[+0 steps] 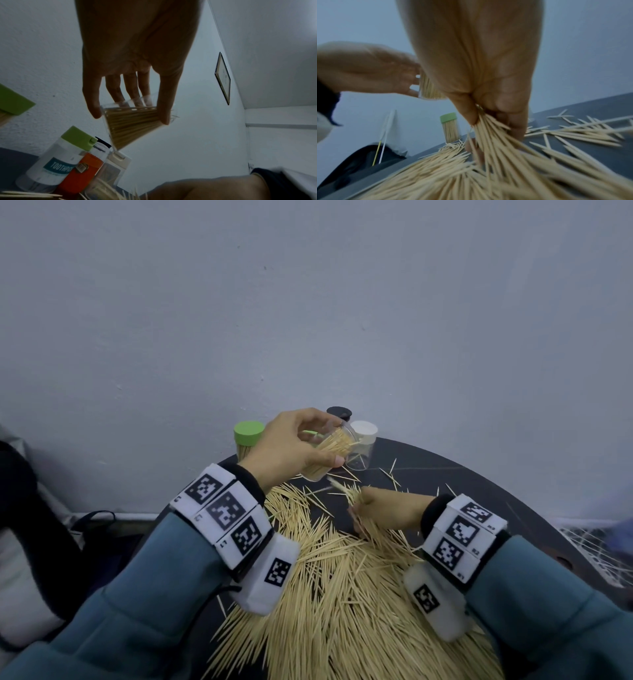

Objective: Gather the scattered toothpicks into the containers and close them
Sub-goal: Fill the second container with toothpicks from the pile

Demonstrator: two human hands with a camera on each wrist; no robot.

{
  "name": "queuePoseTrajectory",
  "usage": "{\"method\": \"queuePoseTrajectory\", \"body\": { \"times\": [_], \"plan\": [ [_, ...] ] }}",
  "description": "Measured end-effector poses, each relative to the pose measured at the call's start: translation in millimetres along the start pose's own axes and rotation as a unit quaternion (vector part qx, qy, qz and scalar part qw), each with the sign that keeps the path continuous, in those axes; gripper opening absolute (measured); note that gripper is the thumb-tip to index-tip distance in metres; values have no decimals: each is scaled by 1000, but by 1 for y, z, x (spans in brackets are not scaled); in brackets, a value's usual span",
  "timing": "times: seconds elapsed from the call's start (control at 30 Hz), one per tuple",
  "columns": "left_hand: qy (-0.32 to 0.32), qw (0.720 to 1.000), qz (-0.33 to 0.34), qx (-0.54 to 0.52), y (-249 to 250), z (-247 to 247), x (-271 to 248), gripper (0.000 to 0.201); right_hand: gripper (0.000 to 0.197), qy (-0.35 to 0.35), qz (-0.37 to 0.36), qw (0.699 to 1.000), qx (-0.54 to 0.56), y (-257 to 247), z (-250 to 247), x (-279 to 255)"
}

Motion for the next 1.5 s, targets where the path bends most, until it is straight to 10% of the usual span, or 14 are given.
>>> {"method": "queuePoseTrajectory", "body": {
  "times": [0.3, 0.97, 1.5],
  "plan": [
    [-26, 999, -15, 12, -4, 11, 2, 53, 17, 83, -109, 908, 397, 25, 4, -4],
    [-87, 990, -29, 103, -6, 29, -2, 53, 24, 291, -389, 677, 553, 2, -47, -50],
    [-109, 991, 33, -72, 4, 46, -5, 51, 23, 259, -376, 740, 493, -13, -4, -48]
  ]
}}
Point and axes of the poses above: each hand's wrist, its own x-axis towards the middle knuckle, its own z-axis out of the palm, y = z × x, the point moved 1 cm from there along x, towards the middle knuckle, and after that the axes turned 13 degrees about -y, right-handed, at the moved point
